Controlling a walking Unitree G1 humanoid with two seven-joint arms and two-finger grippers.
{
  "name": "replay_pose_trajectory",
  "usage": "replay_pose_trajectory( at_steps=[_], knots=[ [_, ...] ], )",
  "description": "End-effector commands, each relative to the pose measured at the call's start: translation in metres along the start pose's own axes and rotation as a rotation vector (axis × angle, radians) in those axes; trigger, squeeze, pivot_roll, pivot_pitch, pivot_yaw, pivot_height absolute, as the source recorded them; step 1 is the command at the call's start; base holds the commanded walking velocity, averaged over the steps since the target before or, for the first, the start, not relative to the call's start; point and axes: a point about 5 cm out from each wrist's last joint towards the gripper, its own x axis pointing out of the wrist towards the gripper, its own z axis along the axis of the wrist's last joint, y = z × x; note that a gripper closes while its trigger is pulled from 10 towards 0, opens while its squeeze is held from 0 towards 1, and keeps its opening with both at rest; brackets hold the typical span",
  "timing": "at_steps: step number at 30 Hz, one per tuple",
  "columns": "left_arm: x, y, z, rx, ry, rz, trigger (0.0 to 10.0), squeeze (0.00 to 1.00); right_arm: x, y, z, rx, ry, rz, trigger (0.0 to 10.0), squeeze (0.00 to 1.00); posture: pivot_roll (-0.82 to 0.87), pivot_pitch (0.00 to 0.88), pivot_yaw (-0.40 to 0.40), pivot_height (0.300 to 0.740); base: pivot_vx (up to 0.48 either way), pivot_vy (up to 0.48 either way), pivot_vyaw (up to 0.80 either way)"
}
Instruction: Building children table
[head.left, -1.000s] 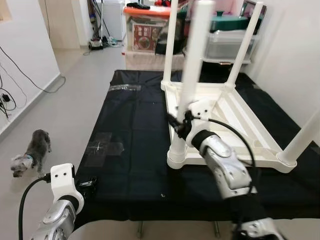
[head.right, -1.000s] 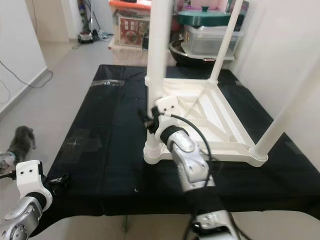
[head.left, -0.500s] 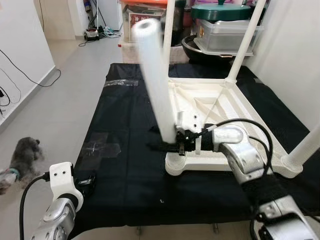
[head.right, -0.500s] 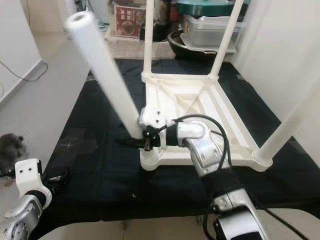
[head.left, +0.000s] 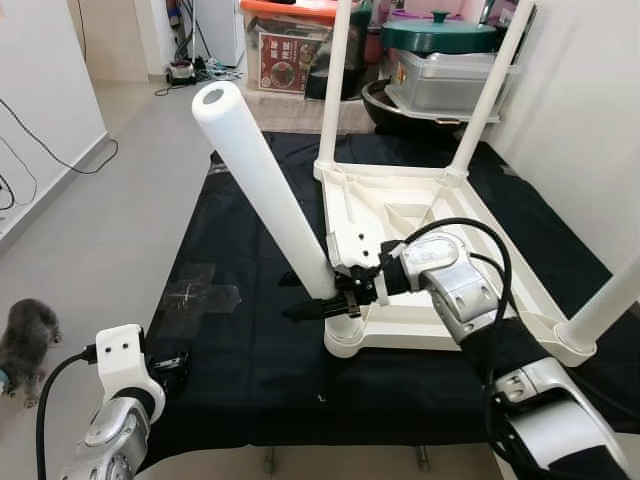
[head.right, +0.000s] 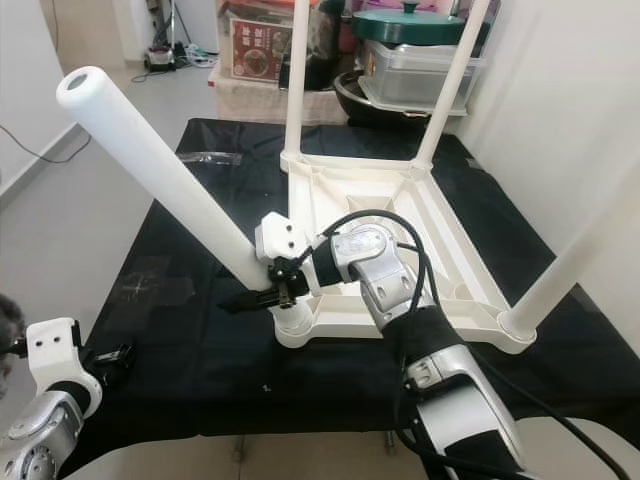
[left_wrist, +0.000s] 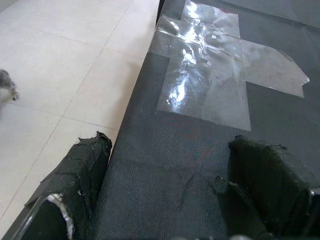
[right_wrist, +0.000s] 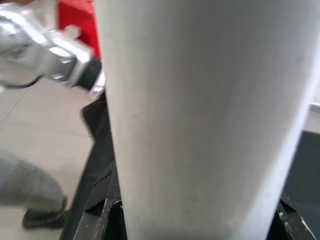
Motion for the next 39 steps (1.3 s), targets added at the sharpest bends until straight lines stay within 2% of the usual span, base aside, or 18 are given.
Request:
replay_pose_trajectory(
  at_steps=[1,5,7,10,11,13,14,17,18,22,26,30,32,34,35,37,38,39],
  knots=[
    [0.000,-0.006,-0.013,-0.018,0.054,-0.025,10.0,0.00,0.019,0.013,-0.028,0.154,0.003,0.041,10.0,0.00,0.05,0.000,-0.085,0.740,0.000,0.000,0.00],
    [0.003,-0.007,-0.011,-0.018,0.053,-0.031,10.0,0.00,0.019,0.006,-0.029,0.171,-0.001,0.000,10.0,0.00,0.05,0.000,-0.081,0.740,0.000,0.000,0.00],
    [0.003,-0.006,-0.011,-0.019,0.052,-0.031,10.0,0.00,0.022,-0.010,-0.035,0.217,0.028,-0.258,10.0,0.03,0.04,0.000,-0.082,0.740,0.000,0.000,0.00],
    [0.002,-0.006,-0.012,-0.021,0.052,-0.029,10.0,0.00,0.023,-0.016,-0.037,0.239,0.033,-0.382,10.0,0.03,0.04,0.000,-0.082,0.740,0.000,0.000,0.00],
    [0.001,-0.005,-0.013,-0.023,0.053,-0.023,10.0,0.00,0.021,-0.021,-0.041,0.309,0.014,-0.549,10.0,0.03,0.04,0.000,-0.082,0.740,0.000,0.000,0.00],
    [0.001,-0.005,-0.013,-0.023,0.053,-0.023,10.0,0.00,0.021,-0.021,-0.041,0.309,0.014,-0.549,10.0,0.03,0.04,0.000,-0.082,0.740,0.000,0.000,0.00],
    [-0.003,-0.002,-0.016,-0.030,0.056,-0.009,10.0,0.00,0.013,-0.018,-0.055,0.407,-0.006,-0.792,10.0,0.00,0.06,0.000,-0.100,0.740,0.000,0.000,0.00],
    [-0.006,0.000,-0.017,-0.033,0.057,-0.002,10.0,0.00,0.007,-0.011,-0.066,0.468,-0.002,-0.913,10.0,0.00,0.06,0.000,-0.096,0.740,0.000,0.000,0.00],
    [-0.010,0.002,-0.017,-0.035,0.061,0.006,10.0,0.00,-0.003,0.001,-0.079,0.510,0.010,-1.058,10.0,0.00,0.05,0.000,-0.082,0.740,0.000,0.000,0.00],
    [-0.008,0.006,-0.016,-0.027,0.065,0.010,10.0,0.00,-0.021,0.014,-0.086,0.477,-0.036,-1.213,10.0,0.00,0.04,0.000,-0.060,0.740,0.000,0.000,0.00],
    [-0.003,0.007,-0.012,-0.016,0.063,0.005,10.0,0.00,-0.030,0.022,-0.081,0.382,-0.083,-1.247,10.0,0.00,0.02,0.000,-0.046,0.740,0.000,0.000,0.00],
    [-0.001,0.006,-0.010,-0.012,0.061,0.001,10.0,0.00,-0.028,0.026,-0.079,0.363,-0.077,-1.249,10.0,0.00,0.01,0.000,-0.040,0.740,0.000,0.000,0.00],
    [0.001,0.004,-0.010,-0.013,0.061,-0.007,10.0,0.00,-0.022,0.028,-0.077,0.367,-0.094,-1.175,10.0,0.00,0.01,0.000,-0.037,0.740,0.000,0.000,0.00],
    [0.002,-0.001,-0.010,-0.014,0.062,-0.022,10.0,0.00,-0.008,0.028,-0.071,0.370,-0.117,-0.955,10.0,0.00,0.01,0.000,-0.037,0.740,0.000,0.000,0.00],
    [0.002,-0.001,-0.010,-0.014,0.062,-0.022,10.0,0.00,-0.008,0.028,-0.071,0.370,-0.117,-0.955,10.0,0.00,0.01,0.000,-0.037,0.740,0.000,0.000,0.00],
    [0.003,-0.002,-0.010,-0.016,0.063,-0.027,10.0,0.00,-0.001,0.026,-0.066,0.366,-0.112,-0.746,10.0,0.00,0.02,0.000,-0.044,0.740,0.000,0.000,0.00],
    [0.003,-0.002,-0.010,-0.016,0.063,-0.027,10.0,0.00,-0.001,0.026,-0.066,0.366,-0.112,-0.746,10.0,0.00,0.02,0.000,-0.044,0.740,0.000,0.000,0.00],
    [0.003,-0.002,-0.010,-0.017,0.062,-0.027,10.0,0.00,0.000,0.024,-0.064,0.345,-0.097,-0.655,10.0,0.00,0.02,0.000,-0.048,0.740,0.000,0.000,0.00]
  ],
)
